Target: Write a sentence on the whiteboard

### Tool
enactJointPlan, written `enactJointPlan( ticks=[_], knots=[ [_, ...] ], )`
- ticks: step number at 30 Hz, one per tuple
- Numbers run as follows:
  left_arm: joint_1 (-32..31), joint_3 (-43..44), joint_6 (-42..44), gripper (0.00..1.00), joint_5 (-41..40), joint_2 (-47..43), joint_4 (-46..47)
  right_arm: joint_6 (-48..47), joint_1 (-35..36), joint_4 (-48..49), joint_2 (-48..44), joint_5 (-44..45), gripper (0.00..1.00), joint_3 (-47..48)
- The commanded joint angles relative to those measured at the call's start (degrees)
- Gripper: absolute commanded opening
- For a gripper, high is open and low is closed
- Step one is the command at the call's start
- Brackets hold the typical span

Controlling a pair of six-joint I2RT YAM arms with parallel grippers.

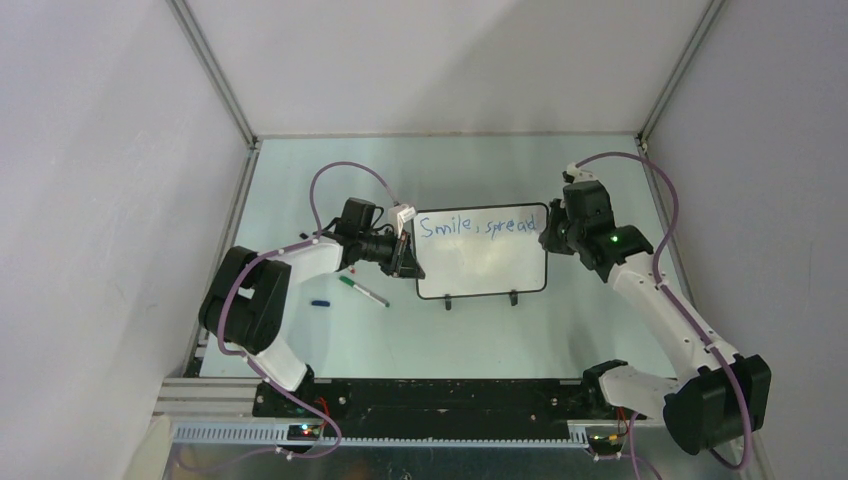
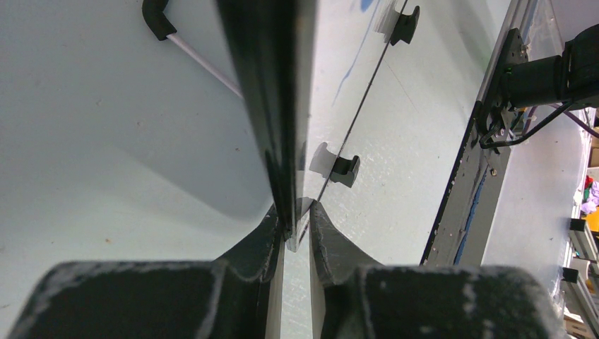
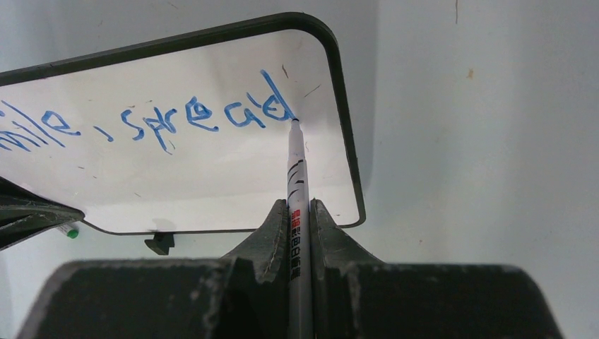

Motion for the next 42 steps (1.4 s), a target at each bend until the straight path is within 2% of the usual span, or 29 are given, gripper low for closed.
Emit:
enactJointPlan(
  ticks=[1, 4, 9, 21, 23, 24, 26, 29, 32, 34, 38, 39, 42],
  knots=[
    [-0.40, -0.03, 2.12, 0.00, -4.91, 0.30, -2.79, -0.12, -0.16, 0.99, -2.27, 1.22, 0.00, -0.41],
    [-0.39, -0.06, 2.19, 0.03, -5.18, -0.06, -2.80, -0.01, -0.08, 1.48, -4.43, -0.25, 0.00, 0.42],
    [-0.19, -1.68, 1.72, 0.21, -5.90, -2.75, -1.17, 0.42, 0.17, 3.05, -8.56, -4.05, 0.00, 1.27],
    [3.78, -9.74, -3.12, 0.48, -9.64, -13.97, 6.42, -0.24, 2.62, 5.93, -15.10, -4.09, 0.00, 0.65],
    [4.11, -10.76, -3.73, 0.64, -11.24, -16.01, 6.49, -0.17, 2.68, 6.43, -15.57, -4.38, 0.00, 0.64],
    [4.30, -11.24, -4.10, 0.89, -12.06, -16.79, 6.60, -0.15, 2.71, 6.84, -15.77, -4.56, 0.00, 0.64],
    [4.61, -13.12, -5.29, 0.98, -14.21, -19.82, 7.33, -0.14, 2.86, 7.18, -16.27, -4.79, 0.00, 0.62],
    [4.75, -17.09, -7.32, 0.99, -18.66, -29.10, 8.11, -0.46, 3.00, 7.46, -17.01, -4.97, 0.00, 0.63],
    [4.69, -20.10, -9.08, 0.99, -31.19, -41.59, 5.60, -0.80, 3.08, 7.11, -17.50, -4.63, 0.00, 0.64],
    [4.51, -22.79, -9.93, 0.99, -36.39, -47.86, 5.94, -0.87, 3.12, 6.83, -17.74, -4.66, 0.00, 0.65],
    [4.56, -33.05, -21.00, 0.99, -45.77, -56.05, 15.71, -0.91, 3.18, 7.50, -18.59, -4.96, 0.00, -0.26],
    [4.57, -34.82, -22.49, 0.99, -45.98, -56.68, 20.92, -0.82, 3.19, 7.96, -18.77, -5.03, 0.00, -0.47],
    [4.64, -41.41, -30.96, 0.99, -49.35, -58.11, 28.42, -0.47, 3.26, 8.47, -19.38, -6.57, 0.00, -1.33]
  ],
)
